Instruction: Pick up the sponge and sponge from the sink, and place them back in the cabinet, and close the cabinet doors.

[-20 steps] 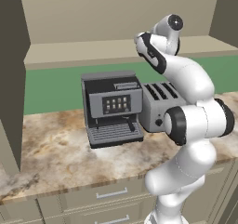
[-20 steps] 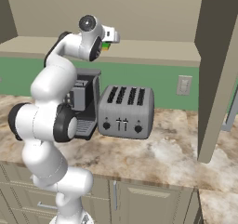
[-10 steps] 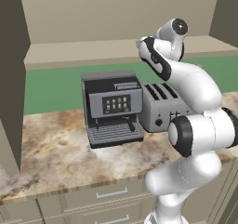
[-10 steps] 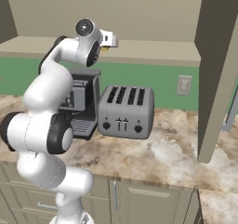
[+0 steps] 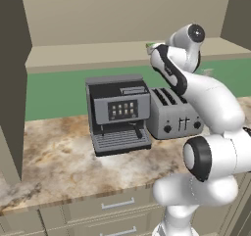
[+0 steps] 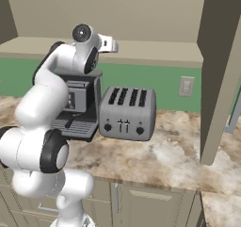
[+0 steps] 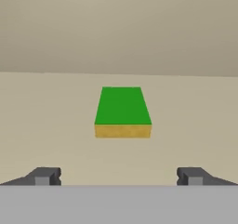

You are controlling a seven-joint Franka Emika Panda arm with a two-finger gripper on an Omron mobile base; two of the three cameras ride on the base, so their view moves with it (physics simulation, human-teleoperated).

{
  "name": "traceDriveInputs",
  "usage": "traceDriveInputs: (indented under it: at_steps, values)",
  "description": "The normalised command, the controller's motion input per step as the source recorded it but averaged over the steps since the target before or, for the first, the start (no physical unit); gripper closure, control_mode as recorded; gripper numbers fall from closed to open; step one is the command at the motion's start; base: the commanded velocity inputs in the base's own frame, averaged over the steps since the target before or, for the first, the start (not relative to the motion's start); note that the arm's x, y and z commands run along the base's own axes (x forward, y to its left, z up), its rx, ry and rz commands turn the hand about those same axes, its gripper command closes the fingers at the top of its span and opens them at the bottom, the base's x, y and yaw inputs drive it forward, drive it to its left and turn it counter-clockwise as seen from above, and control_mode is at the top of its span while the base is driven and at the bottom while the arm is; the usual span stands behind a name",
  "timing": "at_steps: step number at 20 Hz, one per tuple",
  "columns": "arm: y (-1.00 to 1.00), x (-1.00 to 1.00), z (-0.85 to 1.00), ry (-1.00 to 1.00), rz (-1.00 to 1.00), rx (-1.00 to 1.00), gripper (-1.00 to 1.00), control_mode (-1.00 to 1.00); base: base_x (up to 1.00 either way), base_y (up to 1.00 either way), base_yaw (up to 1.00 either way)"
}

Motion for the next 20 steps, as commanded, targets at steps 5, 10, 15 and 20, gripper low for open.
traceDriveInputs:
  at_steps: [5,10,15,20]
  values:
    - [-0.07,-0.45,0.12,0.00,0.00,0.00,-1.00,-1.00,0.00,0.00,0.00]
    - [-0.04,-0.51,0.10,0.00,-0.01,0.00,-1.00,-1.00,0.00,0.00,0.00]
    - [-0.01,-0.54,0.06,0.00,-0.01,0.00,-1.00,-1.00,0.00,0.00,0.00]
    - [0.00,-0.63,0.00,0.00,-0.01,0.00,-1.00,-1.00,0.00,0.00,0.00]
